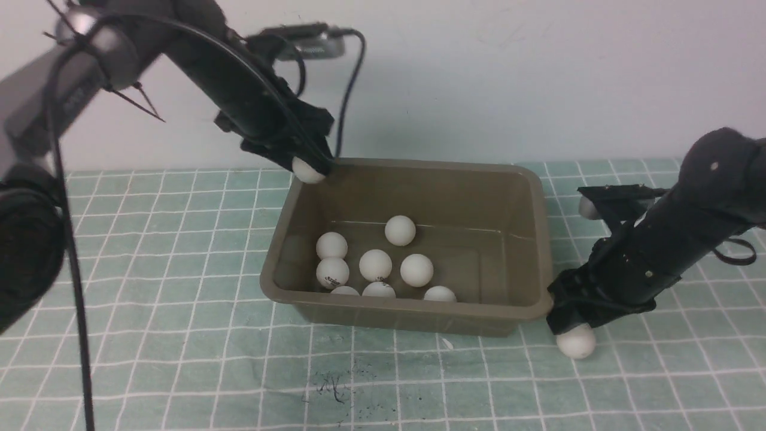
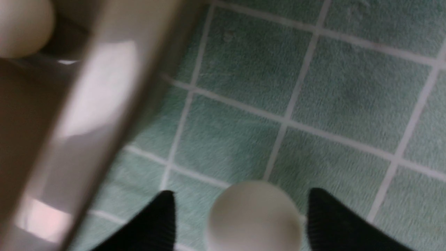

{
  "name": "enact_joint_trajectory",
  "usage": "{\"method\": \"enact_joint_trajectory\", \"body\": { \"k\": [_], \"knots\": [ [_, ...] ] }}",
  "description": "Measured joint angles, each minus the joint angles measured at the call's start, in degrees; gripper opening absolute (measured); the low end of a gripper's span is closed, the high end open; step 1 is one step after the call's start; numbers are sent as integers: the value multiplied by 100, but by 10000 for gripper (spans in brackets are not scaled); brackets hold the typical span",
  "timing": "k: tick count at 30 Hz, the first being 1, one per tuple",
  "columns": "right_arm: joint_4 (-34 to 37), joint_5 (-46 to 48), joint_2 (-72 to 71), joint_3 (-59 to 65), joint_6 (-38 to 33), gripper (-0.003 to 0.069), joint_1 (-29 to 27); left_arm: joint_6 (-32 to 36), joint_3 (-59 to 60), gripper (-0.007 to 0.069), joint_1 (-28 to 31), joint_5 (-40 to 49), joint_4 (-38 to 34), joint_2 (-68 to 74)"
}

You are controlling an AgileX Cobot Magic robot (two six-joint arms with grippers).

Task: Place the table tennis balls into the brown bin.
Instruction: 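Drop the ball into the bin, then reach for and grasp a ping pong ball on the table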

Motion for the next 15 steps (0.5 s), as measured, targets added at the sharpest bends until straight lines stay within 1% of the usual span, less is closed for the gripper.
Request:
{"method": "enact_joint_trajectory", "body": {
  "k": [2, 3, 5, 6, 7, 8, 9, 10, 11, 12, 15],
  "knots": [
    [-226, -15, 123, 0, 144, 557, 43, -5, 0, 500, -198, 0, 116, 165],
    [-403, -15, 187, 0, 277, 586, 59, -21, 0, 524, -267, 0, 182, 239],
    [-649, -15, 256, 0, 448, 594, 78, -61, -14, 534, -346, 7, 300, 282],
    [-915, 5, 292, 0, 644, 546, 113, -214, -135, 470, -399, 29, 518, 269],
    [-1112, 124, 292, -19, 764, 430, 148, -300, -226, 387, -399, 33, 668, 205],
    [-1190, 210, 275, -33, 806, 362, 166, -361, -292, 300, -390, 33, 782, 121],
    [-1209, 275, 268, -33, 841, 332, 167, -371, -306, 253, -375, 33, 808, 95],
    [-1336, 521, 144, -87, 929, 354, 186, -463, -386, 110, -286, 33, 953, -236],
    [-1359, 645, -15, -148, 990, 363, 186, -538, -385, 62, -185, 33, 997, -539],
    [-1330, 740, -321, -287, 1054, 361, 186, -618, -322, 24, -41, 25, 997, -898],
    [-768, 727, -901, -624, 1075, 361, 186, -683, -21, 2, 144, 25, 1032, -1590]
  ]
}}
